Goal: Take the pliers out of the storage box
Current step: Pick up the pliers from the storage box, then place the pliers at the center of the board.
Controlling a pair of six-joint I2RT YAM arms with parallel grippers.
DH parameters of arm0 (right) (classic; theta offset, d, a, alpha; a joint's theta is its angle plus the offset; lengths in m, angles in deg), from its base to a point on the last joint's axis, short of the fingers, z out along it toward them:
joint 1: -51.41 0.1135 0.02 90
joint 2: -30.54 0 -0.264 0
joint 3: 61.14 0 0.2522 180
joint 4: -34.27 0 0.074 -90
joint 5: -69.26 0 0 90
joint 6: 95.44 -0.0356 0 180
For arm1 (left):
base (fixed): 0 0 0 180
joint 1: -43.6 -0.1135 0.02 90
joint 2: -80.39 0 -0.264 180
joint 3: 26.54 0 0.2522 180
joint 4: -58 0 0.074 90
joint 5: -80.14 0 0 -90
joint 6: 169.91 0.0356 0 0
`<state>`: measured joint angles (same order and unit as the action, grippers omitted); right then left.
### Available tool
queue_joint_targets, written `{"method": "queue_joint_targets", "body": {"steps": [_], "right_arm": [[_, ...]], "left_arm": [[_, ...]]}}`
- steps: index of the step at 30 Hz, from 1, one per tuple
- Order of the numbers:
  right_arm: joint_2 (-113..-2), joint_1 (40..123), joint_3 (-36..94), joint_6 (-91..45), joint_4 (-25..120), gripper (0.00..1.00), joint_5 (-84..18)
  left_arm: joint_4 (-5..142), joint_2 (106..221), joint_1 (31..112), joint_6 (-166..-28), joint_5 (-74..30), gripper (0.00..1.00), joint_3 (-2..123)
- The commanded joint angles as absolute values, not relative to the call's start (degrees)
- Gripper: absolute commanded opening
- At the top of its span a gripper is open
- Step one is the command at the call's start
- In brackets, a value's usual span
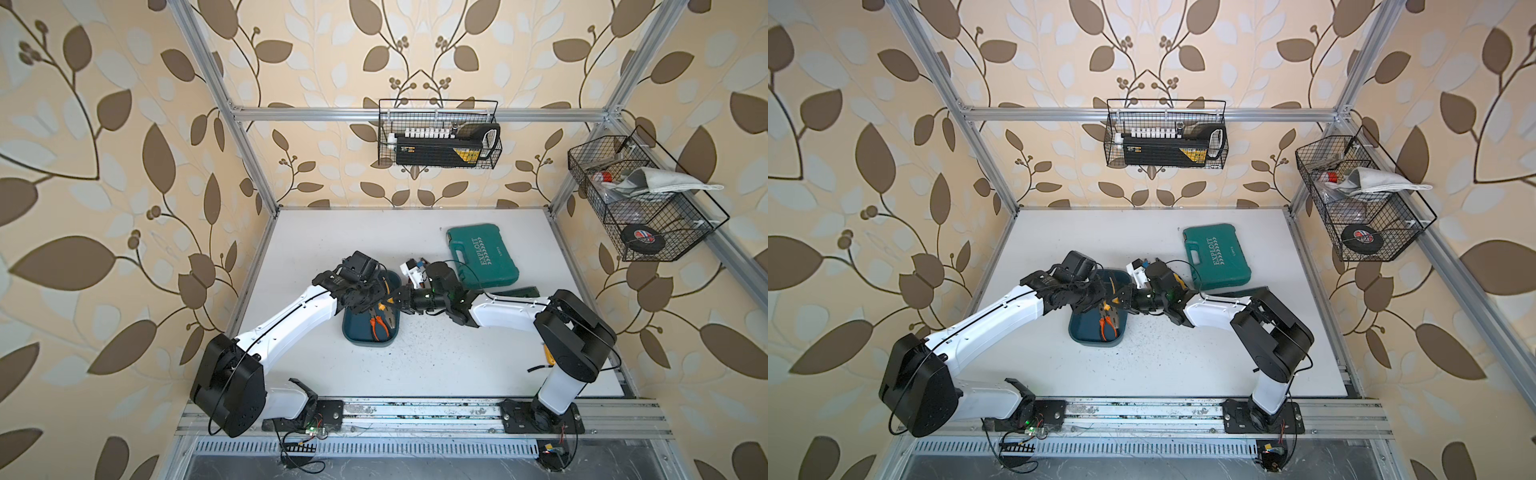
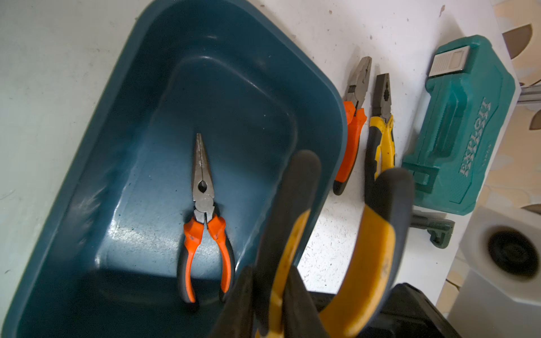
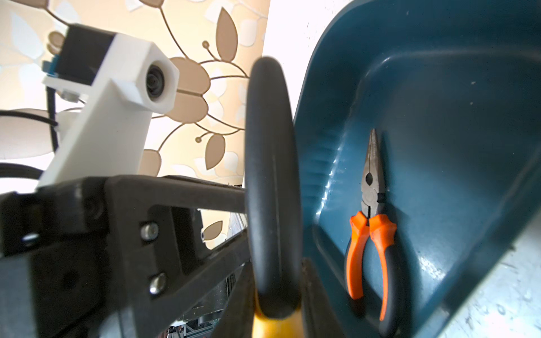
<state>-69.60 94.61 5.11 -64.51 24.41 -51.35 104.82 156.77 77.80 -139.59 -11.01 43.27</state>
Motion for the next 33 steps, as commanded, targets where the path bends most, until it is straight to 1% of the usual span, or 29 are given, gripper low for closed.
{"method": "queue_joint_targets", "body": {"steps": [1,2,3,4,11,14,21,23,28,33], "right_arm": [[-68.0,94.7,6.7,-62.8,27.6,0.00,-49.9],[-67.6,94.7,6.7,-62.6,27.9,0.00,-49.8],[-67.2,94.6,6.7,-62.3,28.4,0.00,-49.8],[-66.8,94.4,6.5,-62.1,28.9,0.00,-49.7],[-61.0,91.4,3.9,-59.9,33.1,0.00,-49.5],[-56.8,86.9,1.4,-57.7,37.0,0.00,-50.5],[-42.6,73.6,-8.1,-49.0,48.9,0.00,-52.0],[-39.9,71.6,-10.4,-48.1,50.6,0.00,-52.5],[-38.0,71.3,-16.3,-50.6,47.3,0.00,-54.0],[-40.5,71.4,-20.5,-52.9,41.7,0.00,-55.9]], "left_arm": [[104.9,154.2,78.3,-139.5,-10.3,0.47,46.3],[104.9,153.9,78.3,-139.5,-10.1,0.58,46.3],[105.0,153.6,78.3,-139.3,-9.8,0.64,46.2],[105.1,153.1,78.3,-139.3,-9.3,0.65,46.2],[105.9,150.5,78.1,-137.8,-7.9,0.68,45.2],[106.6,150.3,77.8,-137.1,-7.8,0.68,44.8],[105.7,150.8,77.4,-136.3,-8.7,0.67,43.4],[104.9,151.5,77.4,-136.3,-9.2,0.67,43.2],[104.0,154.4,77.4,-136.0,-11.2,0.66,44.2],[103.7,155.8,77.4,-136.1,-12.0,0.66,44.8]]}}
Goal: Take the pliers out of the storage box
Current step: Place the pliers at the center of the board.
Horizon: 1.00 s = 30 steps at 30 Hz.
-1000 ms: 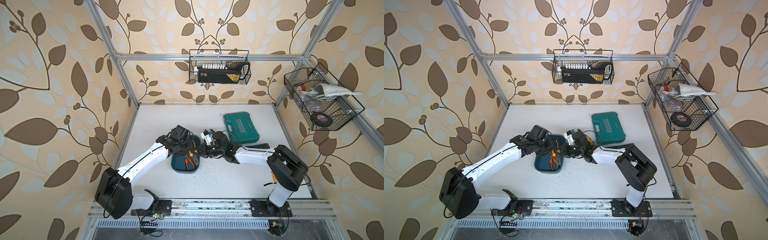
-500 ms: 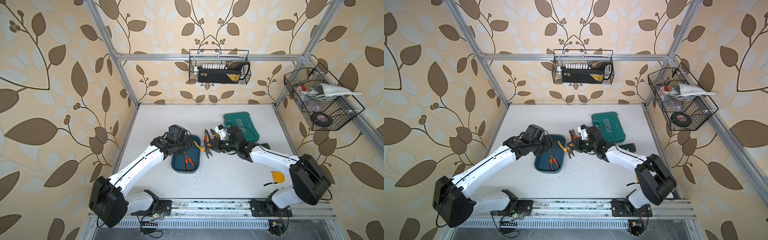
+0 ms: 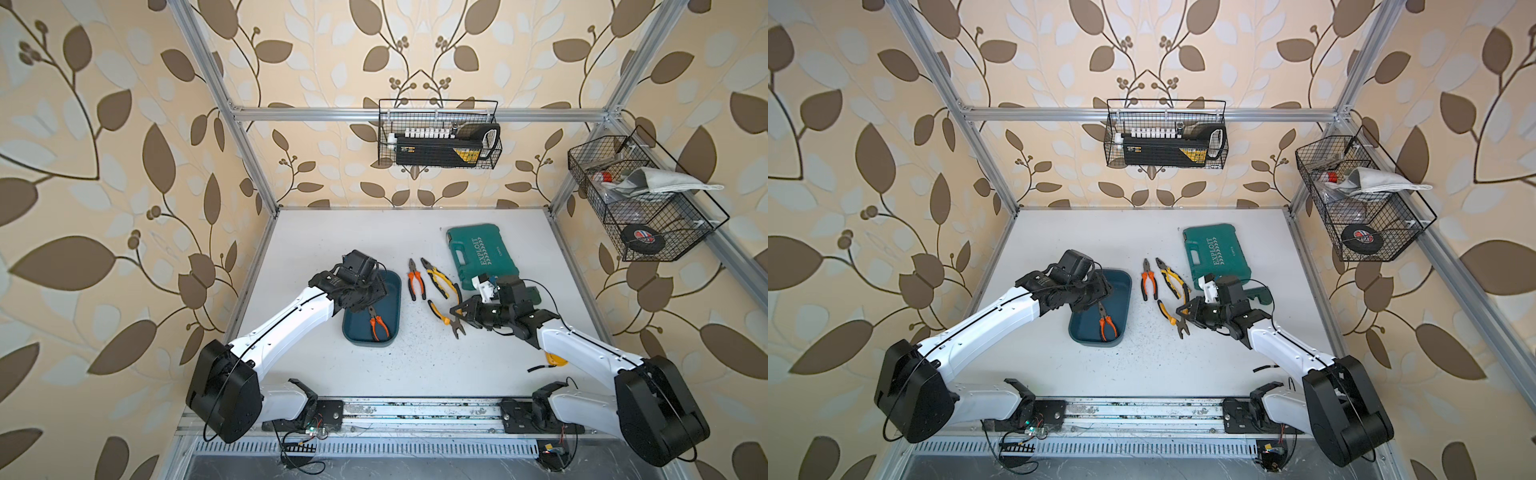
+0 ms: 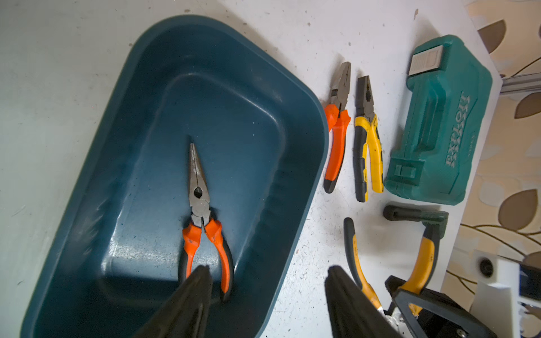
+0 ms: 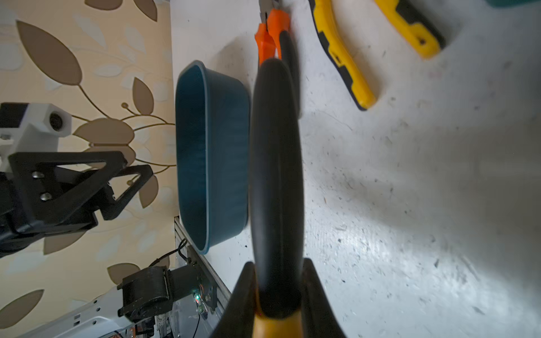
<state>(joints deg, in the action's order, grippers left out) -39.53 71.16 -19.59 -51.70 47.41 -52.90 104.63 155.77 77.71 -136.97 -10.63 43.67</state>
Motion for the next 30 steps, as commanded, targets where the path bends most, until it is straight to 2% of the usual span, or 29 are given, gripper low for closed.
{"method": "queue_joint_targets", "body": {"steps": [1,6,16,19,23,30], "right_arm": [[-41.7,71.5,-21.3,-53.8,40.0,0.00,-56.5],[-47.1,73.9,-24.2,-58.2,30.8,0.00,-55.2],[-48.3,75.5,-26.4,-55.8,35.7,0.01,-42.5],[-48.1,75.5,-26.1,-54.0,37.6,0.05,-41.1],[-50.3,75.5,-25.4,-53.1,39.0,0.20,-39.4],[-53.7,75.5,-24.8,-53.6,41.5,0.19,-33.7]], "left_arm": [[103.5,155.8,77.4,-136.2,-12.2,0.65,44.8],[103.2,156.2,77.4,-136.3,-12.4,0.65,45.2],[103.9,156.3,77.4,-135.8,-12.1,0.64,45.2],[103.9,156.7,77.4,-135.6,-12.2,0.64,45.7],[103.8,157.8,77.4,-135.4,-12.8,0.64,46.4],[104.4,158.6,77.4,-135.0,-12.8,0.64,46.9]]}}
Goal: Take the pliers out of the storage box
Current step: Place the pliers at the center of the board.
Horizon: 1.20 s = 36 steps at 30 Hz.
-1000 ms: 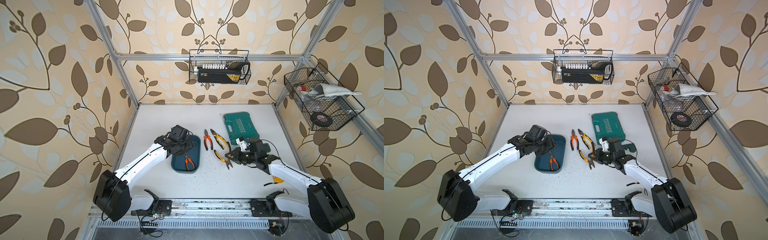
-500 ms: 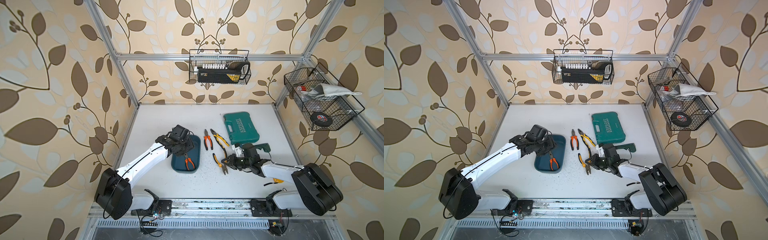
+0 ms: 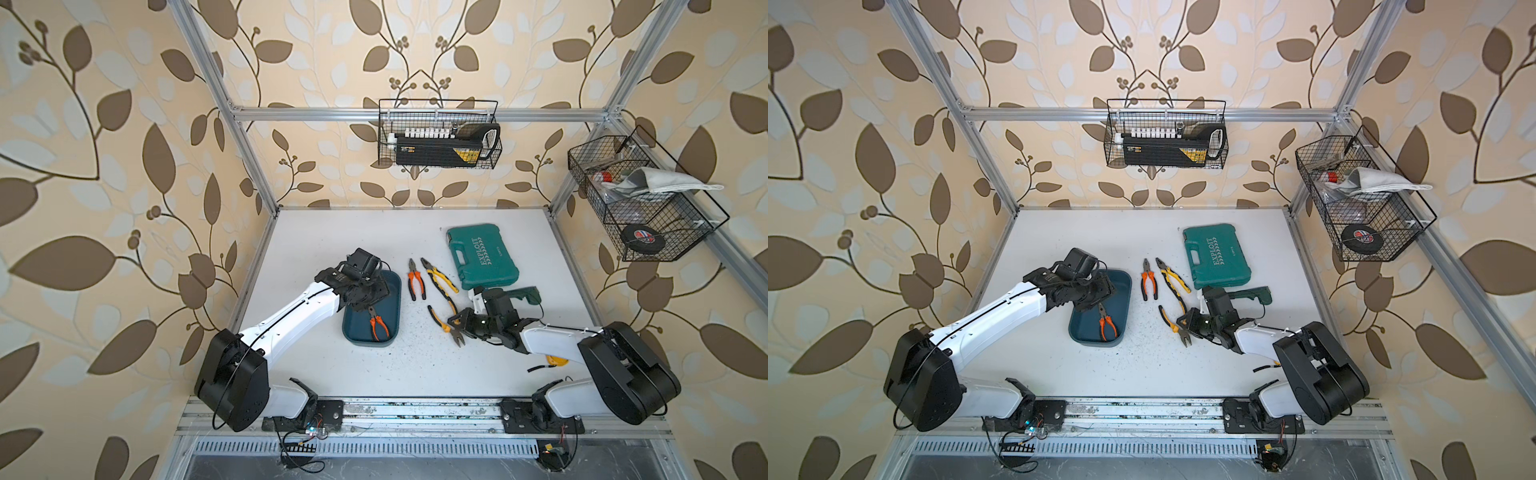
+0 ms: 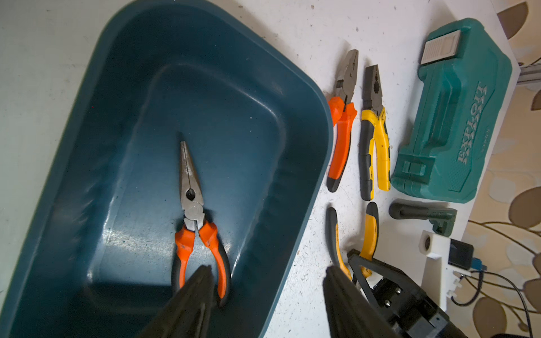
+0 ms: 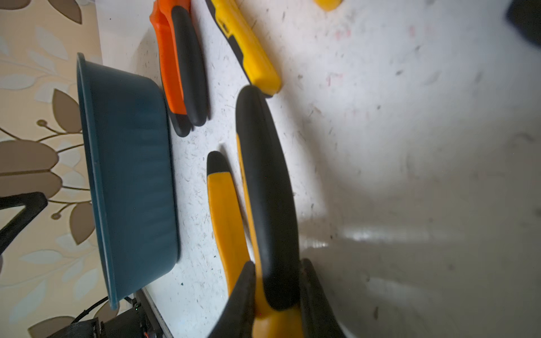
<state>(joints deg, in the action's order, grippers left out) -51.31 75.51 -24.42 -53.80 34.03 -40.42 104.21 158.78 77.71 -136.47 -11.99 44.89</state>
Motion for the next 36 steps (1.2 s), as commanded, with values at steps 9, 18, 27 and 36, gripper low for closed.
{"method": "queue_joint_targets", "body": {"steps": [9,18,27,36], "right_arm": [[-50.6,75.4,-25.2,-54.0,44.4,0.19,-29.4],[-44.2,75.2,-25.8,-52.9,45.8,0.20,-28.2],[-53.7,75.3,-22.4,-52.2,42.6,0.20,-34.7],[-48.2,75.3,-22.3,-52.5,47.4,0.58,-30.3]], "left_arm": [[104.6,158.9,77.4,-134.8,-12.7,0.64,47.1],[103.4,159.1,77.4,-135.2,-13.4,0.64,45.9],[103.4,158.7,77.4,-135.5,-13.5,0.64,45.3],[104.6,157.7,77.4,-135.0,-12.4,0.64,44.9]]}}
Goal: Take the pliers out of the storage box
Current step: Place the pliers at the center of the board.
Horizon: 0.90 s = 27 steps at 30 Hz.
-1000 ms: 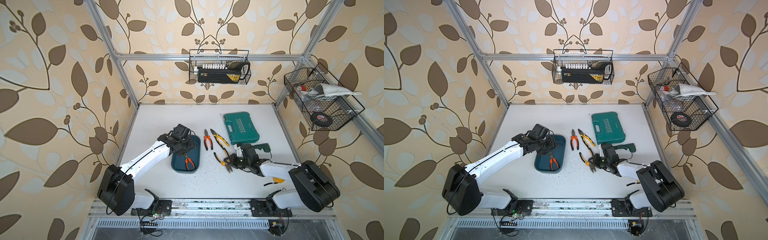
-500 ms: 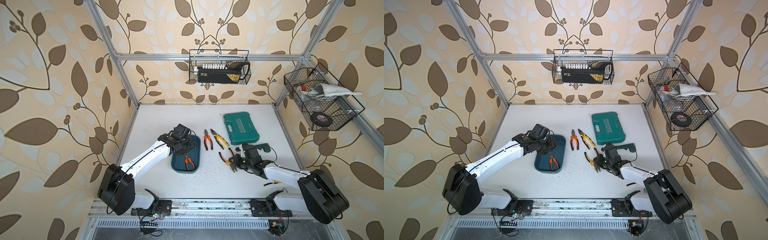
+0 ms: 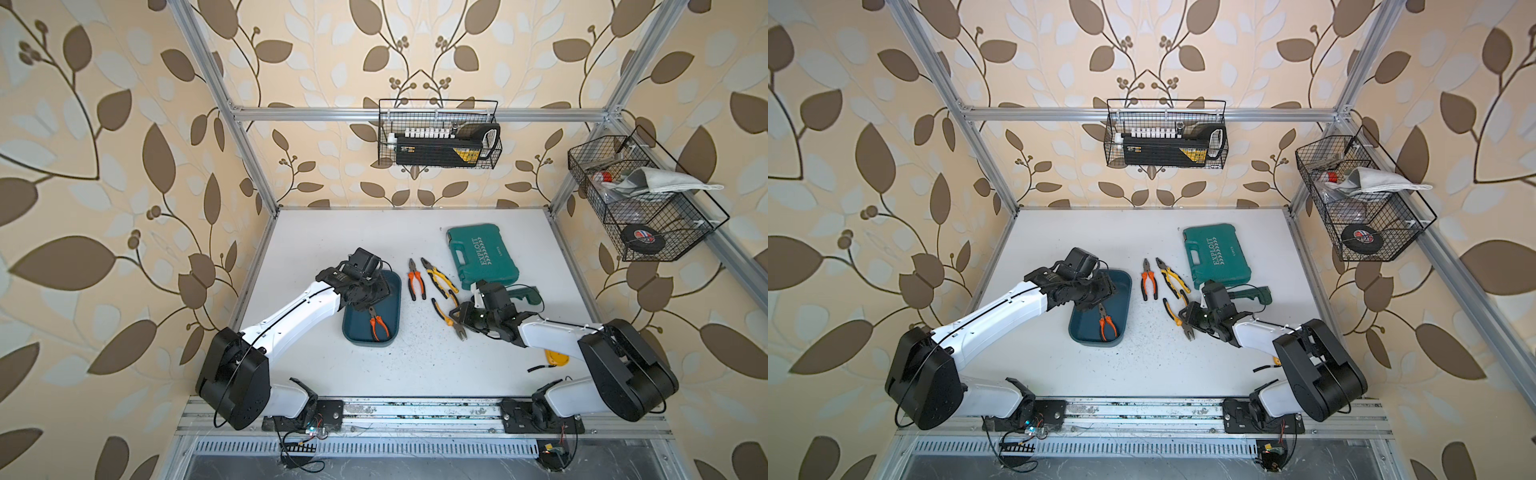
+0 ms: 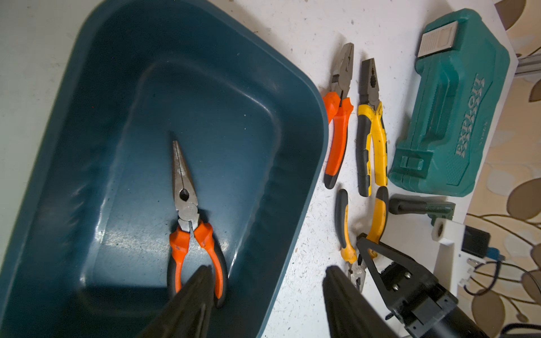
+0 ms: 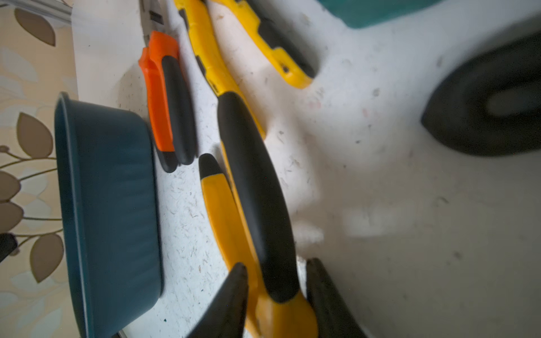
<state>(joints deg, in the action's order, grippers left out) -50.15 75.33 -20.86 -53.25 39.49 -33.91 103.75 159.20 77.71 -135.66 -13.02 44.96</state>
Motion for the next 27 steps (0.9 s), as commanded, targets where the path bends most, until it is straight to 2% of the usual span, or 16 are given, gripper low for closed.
{"method": "queue_joint_targets", "body": {"steps": [1,3,14,23,27], "right_arm": [[-46.7,75.4,-22.0,-52.3,48.9,0.67,-29.3],[-44.0,75.4,-21.5,-51.6,51.6,0.75,-28.0],[-31.1,75.4,-12.6,-43.1,66.9,0.76,-24.7],[-34.5,75.7,-3.8,-36.4,67.8,0.76,-25.0],[-37.7,76.3,-4.7,-38.0,60.8,0.75,-33.2]], "left_arm": [[104.5,157.6,77.4,-135.0,-12.3,0.64,44.9],[104.4,157.5,77.4,-134.9,-12.2,0.64,44.8],[107.1,156.0,77.5,-134.5,-10.8,0.64,44.2],[118.0,150.7,77.5,-130.5,-5.0,0.65,42.8],[118.9,149.1,77.4,-130.9,-4.4,0.65,41.0]]}}
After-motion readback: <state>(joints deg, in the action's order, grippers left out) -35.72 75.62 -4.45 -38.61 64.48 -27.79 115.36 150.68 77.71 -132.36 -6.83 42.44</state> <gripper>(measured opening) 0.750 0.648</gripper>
